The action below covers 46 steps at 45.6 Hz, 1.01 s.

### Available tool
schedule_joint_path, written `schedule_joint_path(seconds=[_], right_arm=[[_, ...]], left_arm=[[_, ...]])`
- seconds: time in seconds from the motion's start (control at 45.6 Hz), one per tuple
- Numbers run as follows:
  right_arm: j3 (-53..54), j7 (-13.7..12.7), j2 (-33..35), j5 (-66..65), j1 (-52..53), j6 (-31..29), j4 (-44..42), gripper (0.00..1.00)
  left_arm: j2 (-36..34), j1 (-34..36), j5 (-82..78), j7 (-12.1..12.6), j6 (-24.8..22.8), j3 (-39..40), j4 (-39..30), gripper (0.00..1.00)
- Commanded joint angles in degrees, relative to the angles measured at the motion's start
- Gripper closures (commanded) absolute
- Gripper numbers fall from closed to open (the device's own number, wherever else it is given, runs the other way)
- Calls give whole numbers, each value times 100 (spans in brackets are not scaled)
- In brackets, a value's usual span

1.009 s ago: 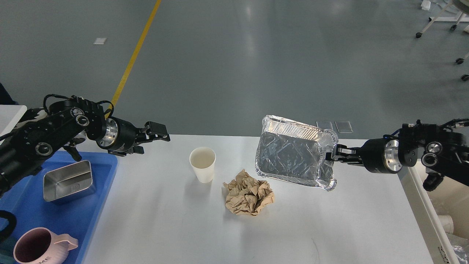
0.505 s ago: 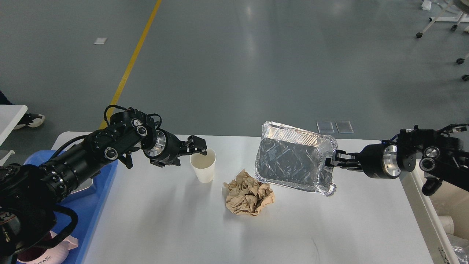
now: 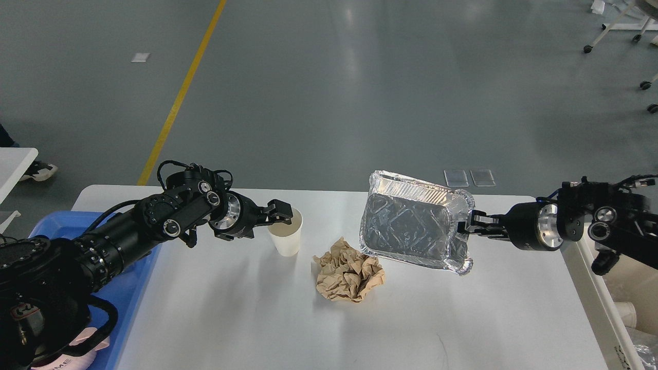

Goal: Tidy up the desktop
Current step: 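Reach the left gripper to the white paper cup and grasp it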

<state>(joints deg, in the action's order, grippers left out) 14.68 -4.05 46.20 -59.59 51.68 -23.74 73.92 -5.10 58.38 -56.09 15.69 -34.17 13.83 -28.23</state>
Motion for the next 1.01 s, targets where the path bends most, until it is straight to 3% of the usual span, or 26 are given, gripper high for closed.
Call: schedule_joint_path(seconds=[0.0,0.154,0.197,0.219,0.417,0.856,0.987], right_arm=[[8,0,3,0,0,1,-1,100],[17,0,12,0,0,1,-1,100],[17,0,12,0,0,1,-1,100],[17,9,12,0,0,1,-1,100],[35,9,38,0,-9,1,-1,100],[44,0,73,0,-9,1,8,100],[52,0,82,0,-9,10,8,100]], left_arm=[[62,-2,19,-5,34,-363,37,44],[115,-2,-8,-13,34,-548,37,65],[123,-2,-8,-13,60,-566,37,74],[150,-11,-8,-48,121,-575,71,83],[264,6,-8,22,306,-680,230,99],[229,33,-25,83,297,-777,221,100],[-288,68,10,-22,78,-750,64,100]])
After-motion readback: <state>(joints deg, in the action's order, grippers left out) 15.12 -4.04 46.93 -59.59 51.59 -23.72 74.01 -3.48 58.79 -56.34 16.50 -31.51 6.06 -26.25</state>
